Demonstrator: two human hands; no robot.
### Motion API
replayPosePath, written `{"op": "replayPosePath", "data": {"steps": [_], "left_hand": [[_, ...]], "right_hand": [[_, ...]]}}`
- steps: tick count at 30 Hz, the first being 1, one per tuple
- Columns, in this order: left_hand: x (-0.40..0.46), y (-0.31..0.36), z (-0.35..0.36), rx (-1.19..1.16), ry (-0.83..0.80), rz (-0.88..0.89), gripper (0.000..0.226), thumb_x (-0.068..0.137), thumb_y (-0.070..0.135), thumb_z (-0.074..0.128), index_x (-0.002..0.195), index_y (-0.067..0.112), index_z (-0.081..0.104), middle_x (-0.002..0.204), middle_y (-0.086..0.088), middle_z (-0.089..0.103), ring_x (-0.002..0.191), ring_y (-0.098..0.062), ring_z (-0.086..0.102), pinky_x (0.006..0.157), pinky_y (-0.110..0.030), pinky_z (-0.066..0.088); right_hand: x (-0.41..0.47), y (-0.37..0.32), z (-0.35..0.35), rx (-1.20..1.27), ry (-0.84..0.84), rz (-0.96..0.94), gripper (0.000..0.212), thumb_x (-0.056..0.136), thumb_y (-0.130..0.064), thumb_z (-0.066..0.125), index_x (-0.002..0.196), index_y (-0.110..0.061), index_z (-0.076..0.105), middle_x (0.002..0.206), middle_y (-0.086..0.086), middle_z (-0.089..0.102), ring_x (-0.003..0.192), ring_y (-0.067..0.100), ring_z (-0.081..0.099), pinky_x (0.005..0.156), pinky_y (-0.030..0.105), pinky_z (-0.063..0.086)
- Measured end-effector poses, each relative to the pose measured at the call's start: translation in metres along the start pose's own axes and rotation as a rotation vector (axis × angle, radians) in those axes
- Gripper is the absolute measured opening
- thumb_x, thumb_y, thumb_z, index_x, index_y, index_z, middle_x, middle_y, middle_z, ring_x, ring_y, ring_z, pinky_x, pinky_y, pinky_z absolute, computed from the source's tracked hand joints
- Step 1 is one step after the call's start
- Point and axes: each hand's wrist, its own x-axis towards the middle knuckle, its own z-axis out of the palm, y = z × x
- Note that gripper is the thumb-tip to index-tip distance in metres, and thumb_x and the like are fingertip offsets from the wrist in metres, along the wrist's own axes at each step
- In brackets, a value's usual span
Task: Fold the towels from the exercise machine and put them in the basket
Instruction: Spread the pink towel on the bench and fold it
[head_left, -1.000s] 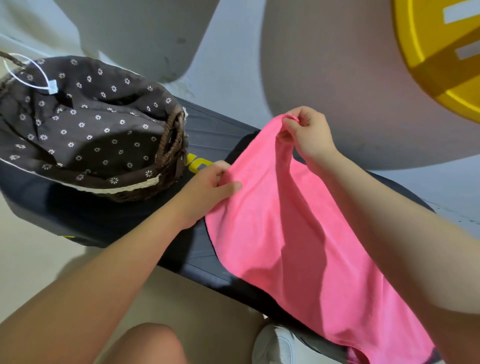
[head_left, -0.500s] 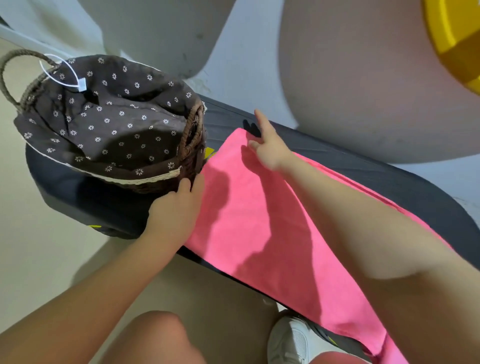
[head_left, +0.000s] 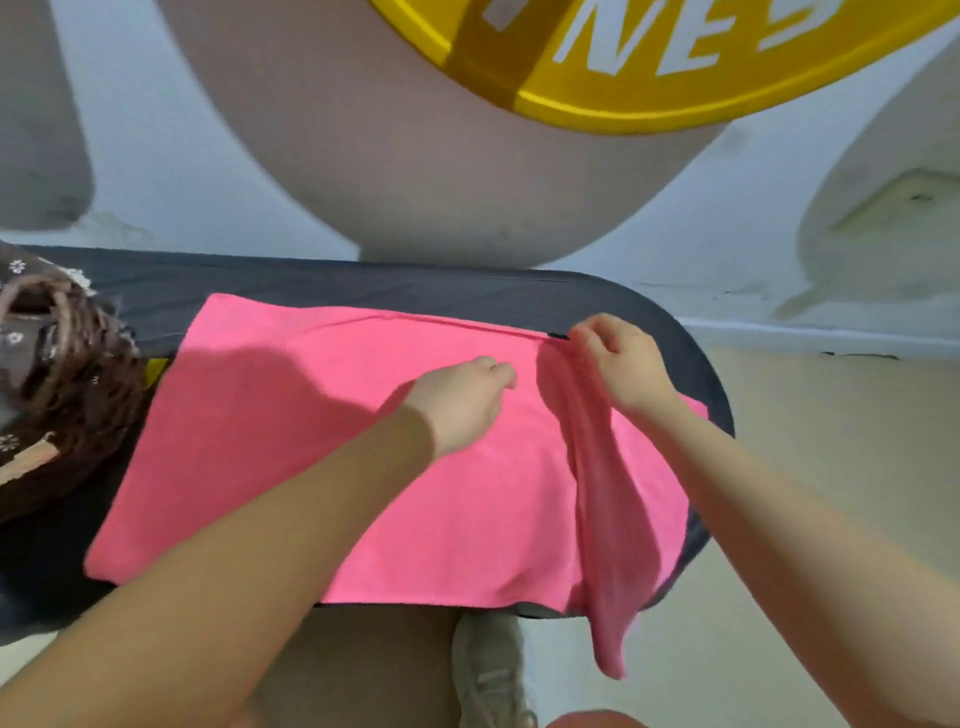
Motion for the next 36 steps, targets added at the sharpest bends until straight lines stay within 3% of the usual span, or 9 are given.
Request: {"op": "replayPosePath", "data": {"steps": [2,7,11,15,20,26,30,32,36], "left_hand": [[0.027,0.017,0.004,-0.057,0.049,0.079,0.036,0.093,0.009,0.035,0.128,0.014,0.045,0.131,-0.009,0.046,0.114,-0.029,0.052,0.089,-0.039,0.044],[0.074,0.054,0.013,-0.066,0.151,0.083,0.041,0.089,0.002,0.042,0.129,0.014,0.042,0.129,-0.01,0.039,0.093,-0.035,0.057,0.074,-0.044,0.047],[0.087,0.057,0.022,-0.064,0.146,-0.028,0.04,0.091,0.001,0.042,0.129,0.011,0.041,0.13,-0.011,0.037,0.097,-0.035,0.056,0.074,-0.042,0.045],[0.095,0.05,0.019,-0.074,0.143,-0.08,0.021,0.094,0.011,0.04,0.111,0.003,0.05,0.116,-0.018,0.046,0.1,-0.038,0.055,0.083,-0.048,0.044],[0.111,0.051,0.005,-0.138,0.247,-0.133,0.023,0.094,0.018,0.044,0.111,0.005,0.053,0.116,-0.017,0.056,0.107,-0.036,0.053,0.083,-0.041,0.04],[0.132,0.042,-0.004,-0.182,0.348,-0.146,0.021,0.093,0.017,0.048,0.106,0.004,0.058,0.113,-0.016,0.06,0.104,-0.034,0.054,0.081,-0.039,0.041],[0.136,0.034,0.002,-0.328,0.341,-0.017,0.039,0.088,0.001,0.047,0.126,0.006,0.049,0.134,-0.014,0.042,0.108,-0.032,0.054,0.096,-0.035,0.041],[0.125,0.023,0.007,-0.38,0.361,0.037,0.045,0.088,-0.004,0.044,0.131,0.005,0.045,0.145,-0.013,0.032,0.115,-0.03,0.052,0.102,-0.034,0.039],[0.087,-0.013,0.011,-0.36,0.39,-0.011,0.045,0.086,-0.004,0.038,0.13,0.001,0.047,0.145,-0.014,0.037,0.126,-0.027,0.047,0.107,-0.029,0.034]], "right_hand": [[-0.008,0.038,-0.016,-0.101,0.1,0.105,0.018,0.089,-0.01,0.047,0.09,-0.007,0.064,0.099,0.011,0.067,0.093,0.026,0.059,0.071,0.028,0.038],[-0.029,0.102,-0.032,-0.375,0.059,0.234,0.026,0.093,-0.024,0.048,0.108,-0.007,0.061,0.11,0.02,0.057,0.106,0.04,0.052,0.087,0.043,0.045],[-0.028,0.114,-0.034,-0.369,0.031,0.226,0.025,0.093,-0.023,0.05,0.106,-0.005,0.06,0.108,0.018,0.058,0.102,0.038,0.054,0.079,0.037,0.043],[-0.015,0.111,-0.044,-0.304,0.038,0.231,0.018,0.093,-0.013,0.043,0.101,-0.003,0.055,0.111,0.02,0.052,0.095,0.038,0.056,0.077,0.039,0.044],[0.02,0.107,-0.064,-0.265,0.066,0.247,0.019,0.091,-0.007,0.039,0.105,-0.004,0.052,0.107,0.022,0.06,0.098,0.038,0.055,0.073,0.038,0.04],[0.066,0.098,-0.085,-0.358,0.131,0.224,0.033,0.084,0.001,0.041,0.106,-0.01,0.063,0.117,0.018,0.059,0.108,0.036,0.055,0.086,0.039,0.043],[0.073,0.089,-0.078,-0.523,0.117,0.282,0.031,0.09,-0.009,0.045,0.121,-0.007,0.051,0.128,0.02,0.048,0.119,0.039,0.044,0.097,0.042,0.036],[0.068,0.078,-0.061,-0.509,0.084,0.211,0.038,0.091,-0.015,0.047,0.128,-0.008,0.044,0.137,0.019,0.04,0.126,0.037,0.037,0.102,0.042,0.031],[0.051,0.027,-0.009,-0.314,-0.029,-0.24,0.04,0.092,-0.016,0.038,0.127,-0.002,0.049,0.14,0.02,0.042,0.128,0.037,0.039,0.106,0.04,0.03]]}}
